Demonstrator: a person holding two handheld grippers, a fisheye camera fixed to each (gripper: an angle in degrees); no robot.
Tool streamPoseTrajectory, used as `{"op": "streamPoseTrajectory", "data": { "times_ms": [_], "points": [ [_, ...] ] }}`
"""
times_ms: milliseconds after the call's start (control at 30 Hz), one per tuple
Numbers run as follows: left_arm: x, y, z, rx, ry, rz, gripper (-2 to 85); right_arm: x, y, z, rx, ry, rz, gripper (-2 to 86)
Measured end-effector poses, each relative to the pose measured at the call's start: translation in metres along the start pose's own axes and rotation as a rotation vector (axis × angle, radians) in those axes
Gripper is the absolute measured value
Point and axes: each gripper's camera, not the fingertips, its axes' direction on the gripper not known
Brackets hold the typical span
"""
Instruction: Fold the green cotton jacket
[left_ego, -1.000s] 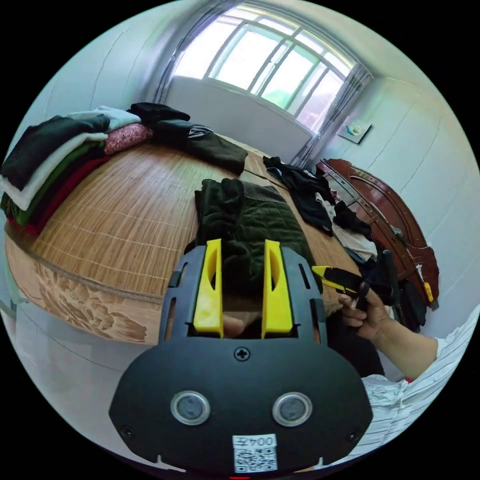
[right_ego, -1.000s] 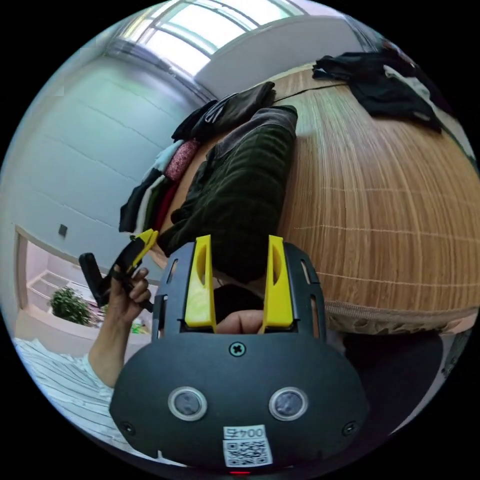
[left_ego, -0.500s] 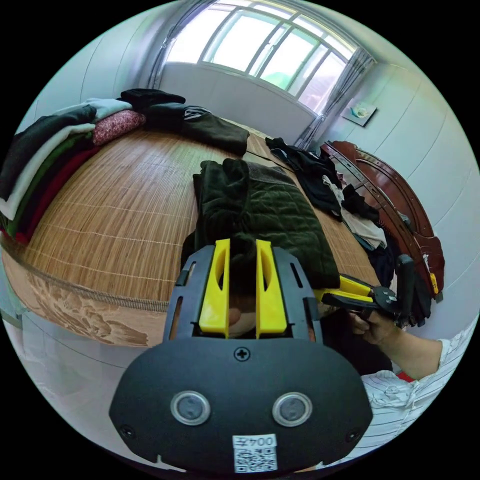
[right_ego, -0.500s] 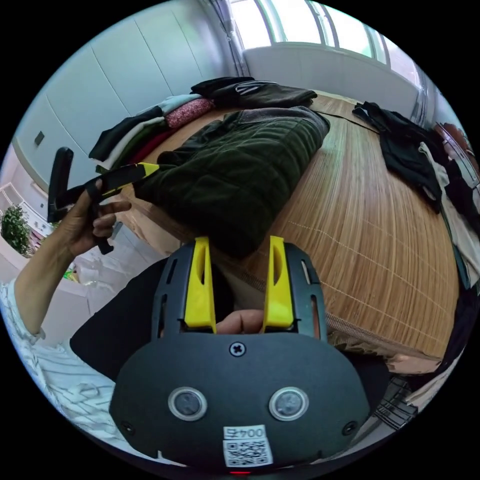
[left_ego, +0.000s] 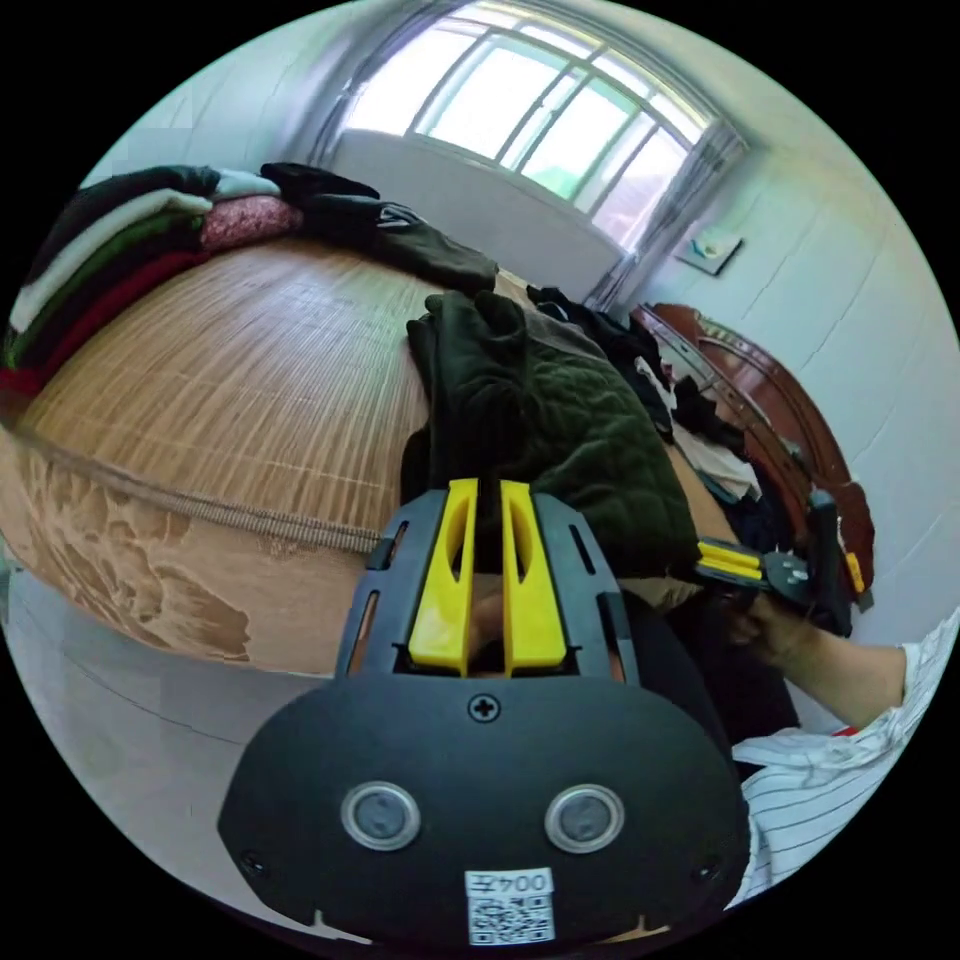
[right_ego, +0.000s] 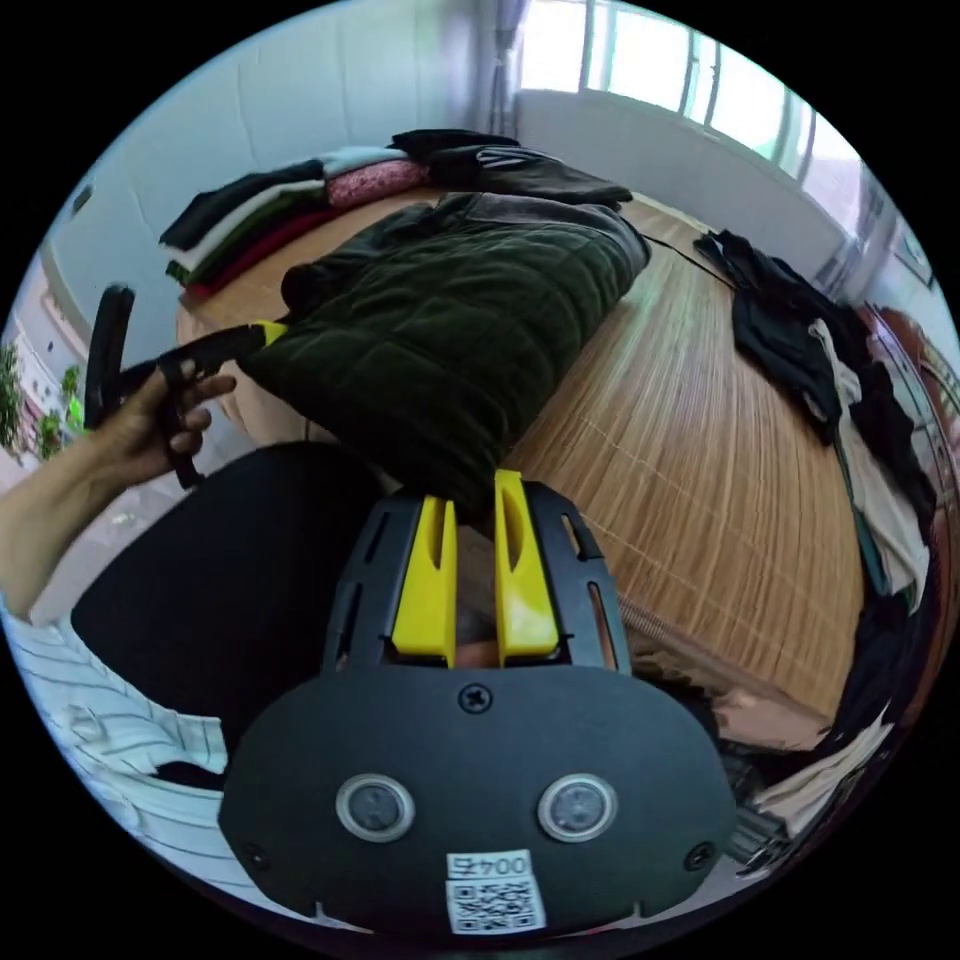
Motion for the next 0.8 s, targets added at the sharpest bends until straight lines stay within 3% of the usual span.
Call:
{"op": "streamPoseTrajectory", "data": {
  "times_ms": [300, 433, 533, 600, 667, 800],
  "points": [
    [-0.021, 0.009, -0.09, 0.115, 0.098, -0.148, 8.9, -0.007, 0.027, -0.067, 0.062, 0.038, 0.084, 8.8],
    [-0.027, 0.041, -0.111, 0.115, 0.117, -0.222, 8.3, -0.015, 0.025, -0.094, 0.176, 0.097, 0.117, 0.7],
    [-0.02, 0.053, -0.118, 0.111, 0.136, -0.239, 7.9, -0.024, 0.0, -0.102, 0.202, 0.14, 0.063, -0.4],
    [-0.013, 0.056, -0.123, 0.108, 0.146, -0.229, 7.8, -0.031, -0.018, -0.091, 0.155, 0.194, 0.025, -0.6],
    [-0.002, 0.059, -0.132, 0.102, 0.145, -0.211, 7.8, -0.036, -0.031, -0.051, -0.019, 0.22, -0.015, -0.6],
    [0.006, 0.06, -0.142, 0.107, 0.158, -0.231, 7.9, -0.036, -0.017, -0.024, -0.004, 0.277, 0.012, -0.6]
  ]
}}
